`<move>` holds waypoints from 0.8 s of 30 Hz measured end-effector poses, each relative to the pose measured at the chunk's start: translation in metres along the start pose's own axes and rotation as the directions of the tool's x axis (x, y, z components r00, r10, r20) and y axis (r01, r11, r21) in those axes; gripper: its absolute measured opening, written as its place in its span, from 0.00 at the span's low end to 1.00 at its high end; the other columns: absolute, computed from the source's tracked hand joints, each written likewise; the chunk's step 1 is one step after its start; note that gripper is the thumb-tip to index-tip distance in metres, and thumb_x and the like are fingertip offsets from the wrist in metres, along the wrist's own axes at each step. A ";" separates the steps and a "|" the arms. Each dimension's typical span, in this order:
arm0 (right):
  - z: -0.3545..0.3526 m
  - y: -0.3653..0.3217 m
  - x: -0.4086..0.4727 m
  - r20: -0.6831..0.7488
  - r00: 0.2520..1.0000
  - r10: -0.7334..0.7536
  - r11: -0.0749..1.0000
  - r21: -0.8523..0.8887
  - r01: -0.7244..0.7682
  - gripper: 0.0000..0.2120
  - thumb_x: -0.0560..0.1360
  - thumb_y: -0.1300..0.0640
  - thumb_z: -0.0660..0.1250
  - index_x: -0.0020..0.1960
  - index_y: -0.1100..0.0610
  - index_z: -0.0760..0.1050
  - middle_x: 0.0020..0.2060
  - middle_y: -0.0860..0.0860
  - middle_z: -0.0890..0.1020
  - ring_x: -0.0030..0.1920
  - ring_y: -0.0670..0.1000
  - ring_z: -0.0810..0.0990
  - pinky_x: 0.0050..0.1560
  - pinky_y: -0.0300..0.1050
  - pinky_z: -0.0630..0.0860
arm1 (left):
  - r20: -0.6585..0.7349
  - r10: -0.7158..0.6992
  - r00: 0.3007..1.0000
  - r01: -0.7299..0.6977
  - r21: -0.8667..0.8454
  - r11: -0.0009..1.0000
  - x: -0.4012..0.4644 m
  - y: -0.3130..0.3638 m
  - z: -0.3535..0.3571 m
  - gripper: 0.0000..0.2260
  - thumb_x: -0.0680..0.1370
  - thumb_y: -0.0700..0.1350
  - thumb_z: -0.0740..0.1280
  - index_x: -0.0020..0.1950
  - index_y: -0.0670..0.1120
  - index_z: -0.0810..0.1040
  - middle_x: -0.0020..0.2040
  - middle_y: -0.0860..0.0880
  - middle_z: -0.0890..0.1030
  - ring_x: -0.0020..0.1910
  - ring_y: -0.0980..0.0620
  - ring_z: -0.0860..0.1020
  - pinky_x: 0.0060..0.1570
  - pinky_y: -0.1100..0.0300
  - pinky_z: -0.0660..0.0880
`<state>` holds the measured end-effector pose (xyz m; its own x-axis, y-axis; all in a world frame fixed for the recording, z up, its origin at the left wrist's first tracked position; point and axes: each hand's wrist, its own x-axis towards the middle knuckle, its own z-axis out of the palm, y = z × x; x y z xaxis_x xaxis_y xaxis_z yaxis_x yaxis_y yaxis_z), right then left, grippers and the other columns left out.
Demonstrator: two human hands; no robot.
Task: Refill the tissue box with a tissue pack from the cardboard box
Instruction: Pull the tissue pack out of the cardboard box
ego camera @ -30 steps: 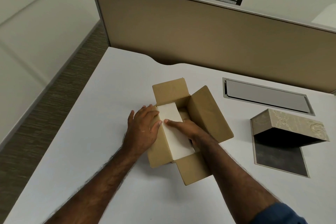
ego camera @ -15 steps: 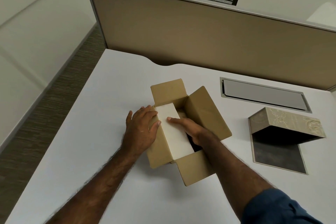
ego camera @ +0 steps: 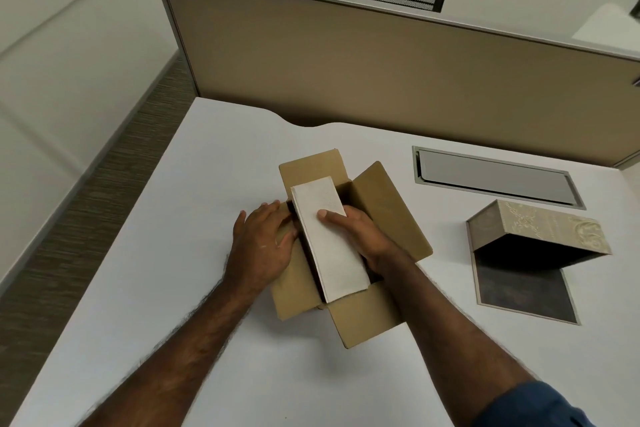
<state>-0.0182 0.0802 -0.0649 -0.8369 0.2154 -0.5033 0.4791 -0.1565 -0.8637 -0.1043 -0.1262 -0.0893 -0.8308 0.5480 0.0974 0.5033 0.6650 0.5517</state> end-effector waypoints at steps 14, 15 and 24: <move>-0.038 -0.052 -0.104 0.102 0.994 0.043 0.997 0.060 -0.049 0.28 0.71 0.35 0.70 0.63 0.52 0.78 0.46 0.50 0.87 0.46 0.51 0.88 0.47 0.43 0.84 | 0.437 -0.247 0.865 0.499 -0.693 0.520 0.026 0.099 -0.071 0.40 0.74 0.76 0.57 0.68 0.46 0.80 0.60 0.45 0.87 0.56 0.47 0.87 0.62 0.44 0.82; -0.042 -0.050 -0.112 0.085 0.995 0.058 0.997 0.048 -0.062 0.29 0.71 0.35 0.71 0.64 0.53 0.78 0.46 0.51 0.87 0.47 0.51 0.88 0.48 0.44 0.84 | 0.529 -0.203 0.824 0.555 -0.683 0.475 0.028 0.106 -0.072 0.42 0.72 0.77 0.58 0.69 0.46 0.79 0.61 0.44 0.86 0.57 0.45 0.87 0.62 0.42 0.81; -0.093 -0.033 -0.175 0.040 0.988 0.150 0.985 0.082 -0.153 0.29 0.72 0.37 0.74 0.65 0.55 0.81 0.49 0.54 0.89 0.47 0.52 0.89 0.47 0.46 0.85 | 0.649 -0.019 0.760 0.552 -0.630 0.547 0.024 0.177 -0.046 0.42 0.67 0.78 0.68 0.70 0.50 0.78 0.60 0.46 0.87 0.59 0.46 0.86 0.62 0.42 0.82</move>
<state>0.1371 0.1373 0.0494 -0.7653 0.1508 -0.6258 0.5782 -0.2662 -0.7712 -0.0460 -0.0186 0.0491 -0.4870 0.7333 -0.4744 -0.3327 0.3464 0.8771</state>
